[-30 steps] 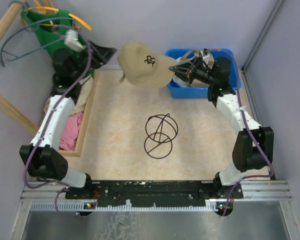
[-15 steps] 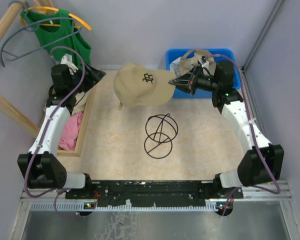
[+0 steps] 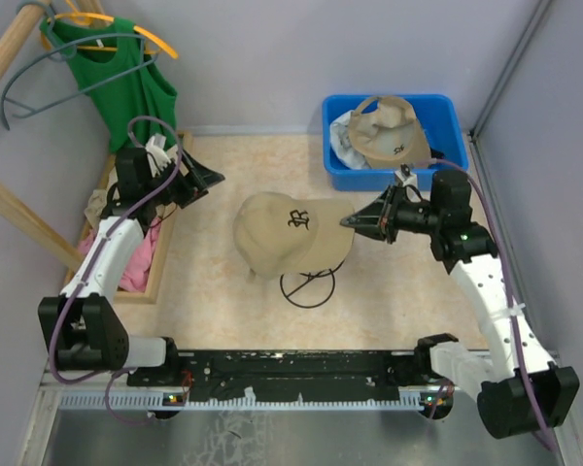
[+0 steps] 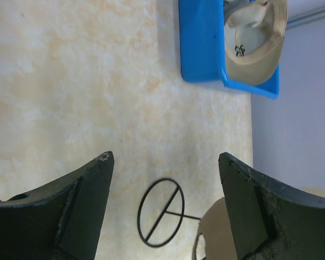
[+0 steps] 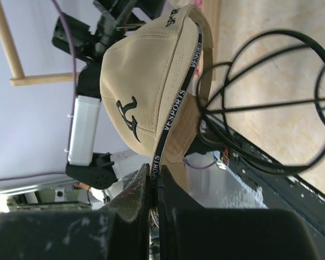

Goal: Stack the hats

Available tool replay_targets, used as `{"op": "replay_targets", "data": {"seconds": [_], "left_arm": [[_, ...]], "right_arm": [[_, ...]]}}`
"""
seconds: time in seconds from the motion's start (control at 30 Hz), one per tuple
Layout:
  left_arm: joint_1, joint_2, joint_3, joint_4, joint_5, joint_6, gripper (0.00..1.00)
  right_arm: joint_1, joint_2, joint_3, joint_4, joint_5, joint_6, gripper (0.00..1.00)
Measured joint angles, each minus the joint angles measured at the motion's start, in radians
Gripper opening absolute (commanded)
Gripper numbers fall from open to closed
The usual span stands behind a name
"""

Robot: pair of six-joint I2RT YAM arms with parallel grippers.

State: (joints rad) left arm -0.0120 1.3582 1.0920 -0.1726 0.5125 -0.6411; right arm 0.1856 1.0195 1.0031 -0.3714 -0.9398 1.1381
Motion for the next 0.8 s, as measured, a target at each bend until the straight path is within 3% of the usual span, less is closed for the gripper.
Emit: {"op": "replay_targets", "data": {"seconds": [0.3, 0.43, 0.6, 0.8], "left_arm": [[-0.060, -0.112, -0.151, -0.023, 0.069, 0.021, 0.83], [-0.118, -0.139, -0.226, -0.044, 0.076, 0.029, 0.79], [-0.163, -0.150, -0.304, -0.061, 0.081, 0.028, 0.68], [-0.212, -0.151, -0.366, -0.058, 0.093, 0.006, 0.46]], "right_arm": [[-0.197, -0.091, -0.117, -0.219, -0.004, -0.150, 0.00], [-0.222, -0.097, -0.151, -0.252, -0.008, -0.209, 0.00], [-0.224, -0.117, -0.237, -0.266, -0.013, -0.274, 0.00], [-0.224, -0.135, -0.349, -0.269, -0.005, -0.319, 0.00]]}}
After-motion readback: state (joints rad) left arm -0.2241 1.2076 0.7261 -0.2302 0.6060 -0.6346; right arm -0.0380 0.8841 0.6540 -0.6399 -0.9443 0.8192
